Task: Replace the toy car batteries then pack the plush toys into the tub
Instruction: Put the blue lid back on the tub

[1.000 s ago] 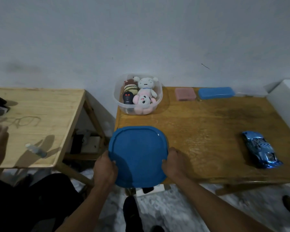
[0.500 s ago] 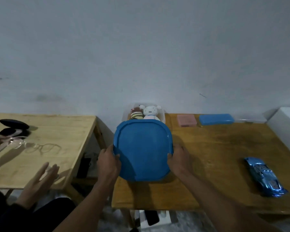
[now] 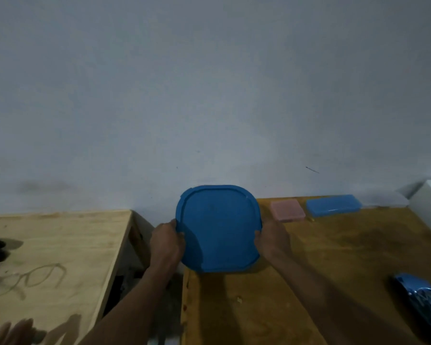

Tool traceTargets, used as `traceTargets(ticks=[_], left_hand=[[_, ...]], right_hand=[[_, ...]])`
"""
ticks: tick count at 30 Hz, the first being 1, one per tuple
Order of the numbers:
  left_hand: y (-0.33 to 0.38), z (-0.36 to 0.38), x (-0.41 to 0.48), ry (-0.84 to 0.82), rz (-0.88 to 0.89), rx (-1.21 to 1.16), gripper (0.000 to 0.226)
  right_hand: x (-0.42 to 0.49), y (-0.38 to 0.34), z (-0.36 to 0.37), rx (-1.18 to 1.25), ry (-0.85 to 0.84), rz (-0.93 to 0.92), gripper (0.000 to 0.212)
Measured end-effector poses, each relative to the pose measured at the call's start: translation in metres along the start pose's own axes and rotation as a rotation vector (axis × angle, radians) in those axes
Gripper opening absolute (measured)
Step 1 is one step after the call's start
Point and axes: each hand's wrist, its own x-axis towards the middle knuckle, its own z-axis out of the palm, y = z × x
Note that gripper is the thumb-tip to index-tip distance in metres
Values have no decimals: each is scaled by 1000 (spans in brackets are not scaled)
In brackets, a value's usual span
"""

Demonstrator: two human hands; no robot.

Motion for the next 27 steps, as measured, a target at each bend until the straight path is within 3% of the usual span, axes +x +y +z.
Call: traceTargets(ticks=[5,11,15,25,27], left_hand=[[-6,7,29,-47,-7,0,11],[-3,16,49,-66,-9,-6,14],[1,19,56,-51,-12,-17,14],[7,22,73,-56,-83,25,23],[11,23,75,-104,-101,86,19]], right_hand=[[27,-9,12,-43,-11,28,36],[54,-10,18,-85,-36,33,32],[65,-11,20,-87,-31,7,12],[79,-5,26,-46,-53,3,30],[83,-5,25,-65,-83,-3,19]])
